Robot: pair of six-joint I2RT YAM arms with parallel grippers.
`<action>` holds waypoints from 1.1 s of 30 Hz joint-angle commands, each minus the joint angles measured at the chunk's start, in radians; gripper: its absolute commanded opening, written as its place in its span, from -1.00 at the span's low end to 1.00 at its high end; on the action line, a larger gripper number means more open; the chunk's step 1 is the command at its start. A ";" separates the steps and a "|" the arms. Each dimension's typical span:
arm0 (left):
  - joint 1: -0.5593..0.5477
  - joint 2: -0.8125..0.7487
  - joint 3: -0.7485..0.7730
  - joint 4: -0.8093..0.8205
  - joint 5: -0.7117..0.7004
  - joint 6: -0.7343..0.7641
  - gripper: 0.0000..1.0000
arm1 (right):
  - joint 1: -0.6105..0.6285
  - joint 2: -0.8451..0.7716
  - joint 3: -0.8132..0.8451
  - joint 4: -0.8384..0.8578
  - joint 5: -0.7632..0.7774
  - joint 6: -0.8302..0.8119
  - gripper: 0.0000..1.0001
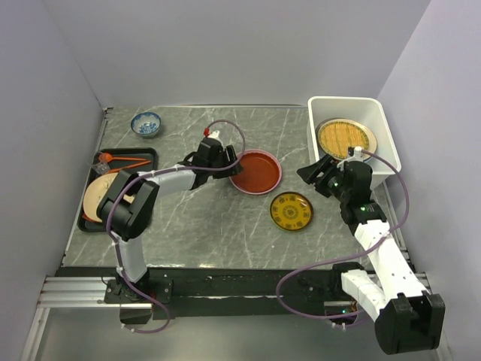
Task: Place the plates into the plastic bin on the countertop
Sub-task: Pick up the plate at the center of the board.
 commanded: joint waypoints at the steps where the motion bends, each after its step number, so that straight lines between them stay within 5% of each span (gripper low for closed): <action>1: 0.004 0.041 0.068 -0.001 0.004 0.039 0.28 | 0.008 -0.039 -0.006 -0.005 0.018 -0.018 0.44; 26: 0.004 0.165 0.152 -0.095 -0.029 0.084 0.30 | 0.007 -0.007 -0.043 0.049 -0.011 0.001 0.45; 33: 0.004 0.193 0.163 -0.101 -0.006 0.086 0.11 | 0.007 0.007 -0.043 0.055 -0.016 0.001 0.45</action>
